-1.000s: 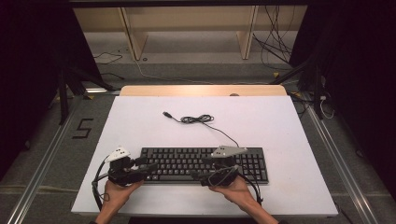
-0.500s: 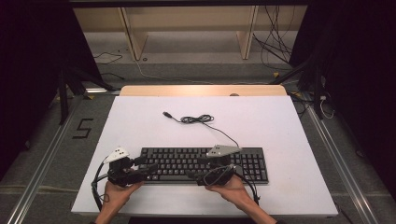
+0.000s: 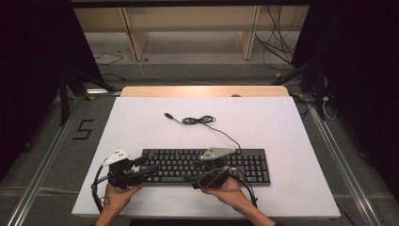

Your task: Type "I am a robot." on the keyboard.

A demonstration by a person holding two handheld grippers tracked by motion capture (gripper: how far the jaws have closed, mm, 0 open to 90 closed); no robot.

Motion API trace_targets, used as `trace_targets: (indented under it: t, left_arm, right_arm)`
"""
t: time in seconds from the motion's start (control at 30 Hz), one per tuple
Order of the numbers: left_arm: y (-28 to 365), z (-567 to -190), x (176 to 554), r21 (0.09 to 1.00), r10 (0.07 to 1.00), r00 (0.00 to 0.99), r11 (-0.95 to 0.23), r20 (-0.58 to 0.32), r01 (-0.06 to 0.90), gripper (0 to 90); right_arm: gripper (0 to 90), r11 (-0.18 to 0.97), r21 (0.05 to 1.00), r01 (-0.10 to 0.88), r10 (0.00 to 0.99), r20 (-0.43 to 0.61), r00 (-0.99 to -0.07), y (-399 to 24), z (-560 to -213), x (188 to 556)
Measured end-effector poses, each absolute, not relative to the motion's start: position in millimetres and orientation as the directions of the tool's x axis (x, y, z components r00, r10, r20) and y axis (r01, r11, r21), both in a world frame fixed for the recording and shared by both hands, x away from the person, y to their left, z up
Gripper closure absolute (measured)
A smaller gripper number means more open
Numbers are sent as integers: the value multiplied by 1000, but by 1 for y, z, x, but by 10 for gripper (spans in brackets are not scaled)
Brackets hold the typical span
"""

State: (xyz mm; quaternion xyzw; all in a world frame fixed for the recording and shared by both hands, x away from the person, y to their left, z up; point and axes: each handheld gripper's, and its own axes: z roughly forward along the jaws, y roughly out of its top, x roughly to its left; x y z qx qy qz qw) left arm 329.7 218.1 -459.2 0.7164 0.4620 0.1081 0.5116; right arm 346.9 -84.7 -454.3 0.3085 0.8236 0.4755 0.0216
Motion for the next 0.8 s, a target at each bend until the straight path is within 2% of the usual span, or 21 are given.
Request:
trace_targets:
  t: [0.17, 0.3, 0.8]
  left_arm:
    - [218, -459, 329, 836, 774, 550, -47, -316, 546, 288]
    - [219, -459, 329, 838, 773, 551, -47, -315, 544, 286]
    - [219, -457, 328, 848, 772, 554, -37, -312, 529, 285]
  right_arm:
    - [359, 367, 793, 485, 524, 255, -813, -82, -455, 347]
    - [420, 376, 791, 482, 518, 251, -817, -80, -456, 346]
    - [829, 450, 753, 481, 511, 224, -830, -69, -465, 346]
